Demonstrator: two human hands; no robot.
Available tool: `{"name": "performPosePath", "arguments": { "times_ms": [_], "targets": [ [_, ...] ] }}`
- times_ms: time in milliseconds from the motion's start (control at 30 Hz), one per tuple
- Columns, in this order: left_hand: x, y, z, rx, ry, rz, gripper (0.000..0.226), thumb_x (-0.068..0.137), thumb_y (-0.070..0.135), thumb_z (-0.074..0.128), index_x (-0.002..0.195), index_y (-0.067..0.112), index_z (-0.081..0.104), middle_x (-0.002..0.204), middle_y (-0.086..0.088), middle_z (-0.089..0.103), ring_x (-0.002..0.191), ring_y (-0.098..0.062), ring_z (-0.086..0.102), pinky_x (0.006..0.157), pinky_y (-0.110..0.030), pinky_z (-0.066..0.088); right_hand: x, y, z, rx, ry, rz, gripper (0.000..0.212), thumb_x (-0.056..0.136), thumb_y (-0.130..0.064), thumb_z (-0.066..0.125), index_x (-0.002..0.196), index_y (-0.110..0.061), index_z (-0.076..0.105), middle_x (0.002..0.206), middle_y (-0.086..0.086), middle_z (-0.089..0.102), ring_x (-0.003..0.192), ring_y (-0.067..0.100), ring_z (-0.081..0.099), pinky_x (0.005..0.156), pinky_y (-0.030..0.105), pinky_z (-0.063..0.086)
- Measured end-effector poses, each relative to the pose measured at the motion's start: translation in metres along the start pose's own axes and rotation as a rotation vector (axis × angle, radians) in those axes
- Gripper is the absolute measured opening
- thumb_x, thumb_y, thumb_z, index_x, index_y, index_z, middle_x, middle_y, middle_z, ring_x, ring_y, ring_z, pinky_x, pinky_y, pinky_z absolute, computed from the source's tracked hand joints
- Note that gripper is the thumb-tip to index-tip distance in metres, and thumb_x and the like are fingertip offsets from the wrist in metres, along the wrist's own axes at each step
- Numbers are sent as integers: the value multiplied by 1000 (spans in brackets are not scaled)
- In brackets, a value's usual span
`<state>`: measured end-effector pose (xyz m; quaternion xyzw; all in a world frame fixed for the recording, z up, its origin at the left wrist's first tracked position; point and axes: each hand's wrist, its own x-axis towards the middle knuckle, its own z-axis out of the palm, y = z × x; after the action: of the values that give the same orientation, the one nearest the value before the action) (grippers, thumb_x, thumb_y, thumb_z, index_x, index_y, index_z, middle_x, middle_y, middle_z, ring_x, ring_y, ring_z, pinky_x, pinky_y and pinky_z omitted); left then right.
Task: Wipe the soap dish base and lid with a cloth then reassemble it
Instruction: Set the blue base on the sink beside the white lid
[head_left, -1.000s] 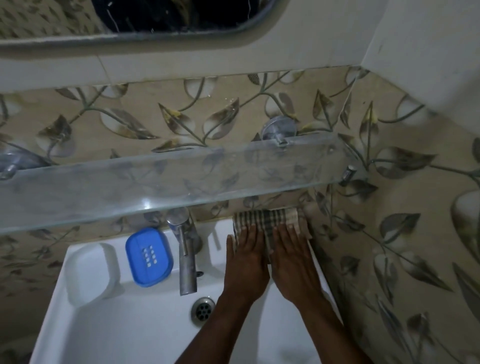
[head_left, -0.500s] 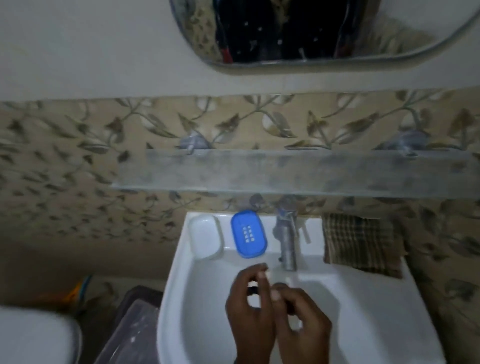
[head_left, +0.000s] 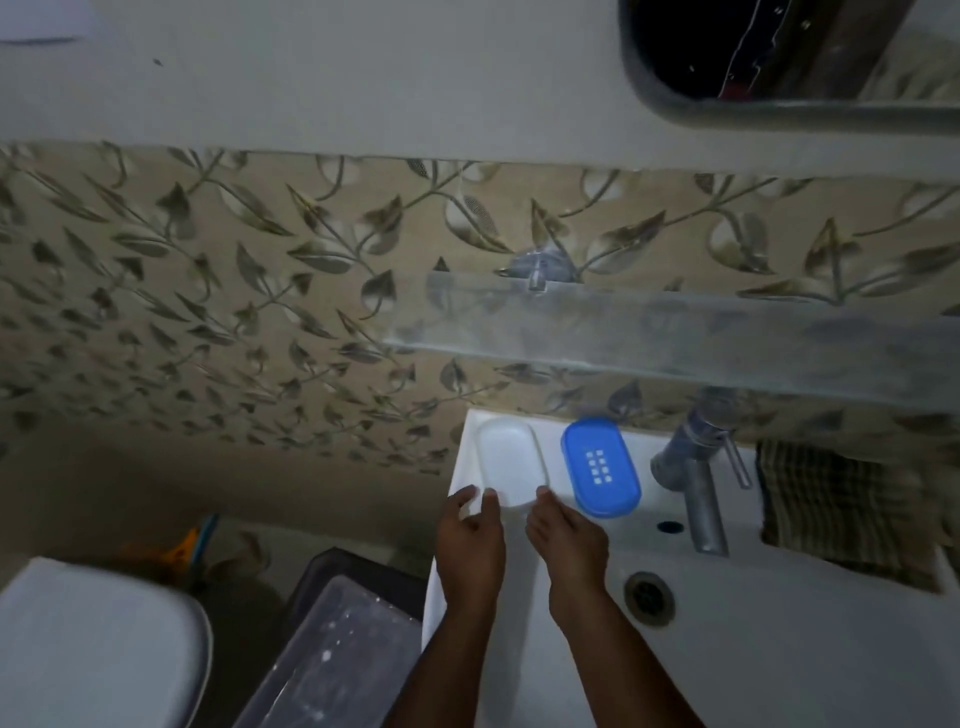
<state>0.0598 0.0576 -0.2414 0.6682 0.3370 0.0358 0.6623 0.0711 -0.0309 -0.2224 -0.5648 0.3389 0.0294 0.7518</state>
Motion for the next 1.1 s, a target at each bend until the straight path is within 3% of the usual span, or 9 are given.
{"name": "performPosePath", "arguments": {
  "times_ms": [133,233,300,533,633,700,800,1000,1100],
  "targets": [
    [4,8,0,28,-21,-16,44,71,63,69,107,38,62,105,-7,75,97,-25,72,90,-50,58,0,1,4,163,-7,21,17,85,-14,75,97,-3,71,91,15,74,80,23,72,74,32,60],
    [3,16,-1,-10,-34,-8,26,86,29,76,108,28,63,92,-7,76,87,-24,74,89,-48,59,-1,3,4,198,-30,-1,24,84,-9,75,108,-8,68,104,16,71,91,29,73,73,32,60],
    [2,17,-3,-6,-39,5,24,87,23,75,108,28,62,93,-8,75,87,-23,73,88,-46,59,-3,4,3,184,-56,-31,32,86,-11,74,116,-14,66,108,13,70,97,27,72,76,31,60],
    [-39,9,-19,81,-108,80,37,94,22,66,129,34,60,97,-5,71,89,-21,71,87,-42,59,-43,11,-33,198,-174,-24,41,91,-8,66,129,-19,59,98,-2,77,97,20,73,85,30,58],
    [-65,1,-21,175,-146,108,40,96,26,63,134,37,56,110,-6,71,95,-19,70,92,-43,57,-65,23,-58,250,-167,65,38,91,-10,65,128,-13,61,111,10,74,101,26,71,90,36,56],
    [-83,-2,-19,271,-148,114,43,95,28,65,137,32,57,113,-1,73,92,-10,69,87,-28,56,-75,32,-73,306,-149,160,33,92,-11,64,125,-5,63,112,18,72,105,32,69,99,43,51],
    [-106,1,-8,402,-169,166,47,91,33,67,137,28,59,78,6,74,71,1,67,63,-9,47,-86,38,-91,440,-127,322,31,95,-15,59,119,4,65,113,23,70,108,33,68,105,46,45],
    [-135,13,24,729,-228,398,53,87,49,66,136,30,59,108,3,65,102,-14,66,89,-25,50,-95,31,-120,595,-70,489,36,99,-27,55,116,2,67,111,22,71,114,32,64,109,46,42],
    [-149,19,36,806,-257,477,53,87,50,66,136,29,59,112,1,62,106,-16,64,84,-21,45,-93,32,-132,648,-84,500,40,99,-33,53,120,-2,66,117,20,70,117,31,63,111,46,40]
  ]
}}
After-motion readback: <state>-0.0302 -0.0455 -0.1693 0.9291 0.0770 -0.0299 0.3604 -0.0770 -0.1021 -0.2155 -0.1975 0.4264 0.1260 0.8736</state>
